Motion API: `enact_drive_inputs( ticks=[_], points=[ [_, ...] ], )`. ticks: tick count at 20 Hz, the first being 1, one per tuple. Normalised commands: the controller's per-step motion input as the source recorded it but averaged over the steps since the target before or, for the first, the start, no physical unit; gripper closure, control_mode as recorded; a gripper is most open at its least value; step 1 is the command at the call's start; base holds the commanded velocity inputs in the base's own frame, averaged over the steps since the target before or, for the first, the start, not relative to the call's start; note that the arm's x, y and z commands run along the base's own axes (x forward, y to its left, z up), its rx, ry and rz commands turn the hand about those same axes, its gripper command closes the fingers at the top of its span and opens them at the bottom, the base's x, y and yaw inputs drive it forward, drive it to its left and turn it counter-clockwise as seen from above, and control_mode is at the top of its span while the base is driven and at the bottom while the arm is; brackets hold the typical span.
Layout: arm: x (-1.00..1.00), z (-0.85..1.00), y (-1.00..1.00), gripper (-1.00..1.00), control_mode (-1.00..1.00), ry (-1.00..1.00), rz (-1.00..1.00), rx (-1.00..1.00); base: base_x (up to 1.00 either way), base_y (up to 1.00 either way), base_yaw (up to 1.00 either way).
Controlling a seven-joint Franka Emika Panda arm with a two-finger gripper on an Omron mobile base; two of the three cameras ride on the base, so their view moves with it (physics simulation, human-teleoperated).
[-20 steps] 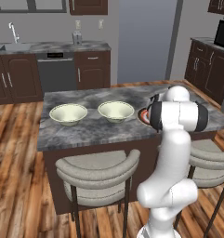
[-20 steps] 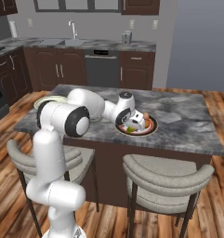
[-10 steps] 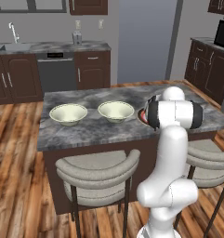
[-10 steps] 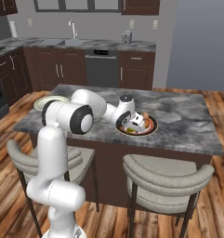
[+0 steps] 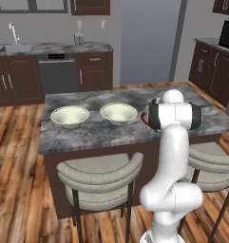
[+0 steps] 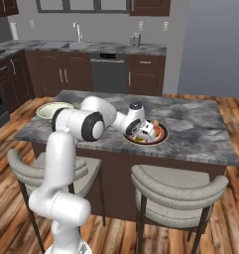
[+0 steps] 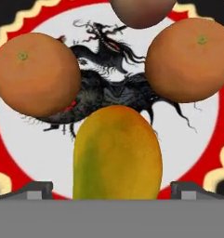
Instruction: Take the fruits from the plate on the dining counter and place two fruits in each bowl.
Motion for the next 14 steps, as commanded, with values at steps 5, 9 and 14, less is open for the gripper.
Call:
enact_drive_inputs(
  ticks=[5, 9, 14],
  points=[
    [0.04, -0.16, -0.02, 1.0, -1.0, 0.0, 0.0, 0.0, 0.0, 0.0, 0.0],
    [-0.02, 0.02, 0.0, 1.0, -1.0, 0.0, 0.0, 0.0, 0.0, 0.0, 0.0],
    [-0.65, 0.46, 0.19, 1.0, -1.0, 0.0, 0.02, 0.0, 0.0, 0.0, 0.0]
  ],
)
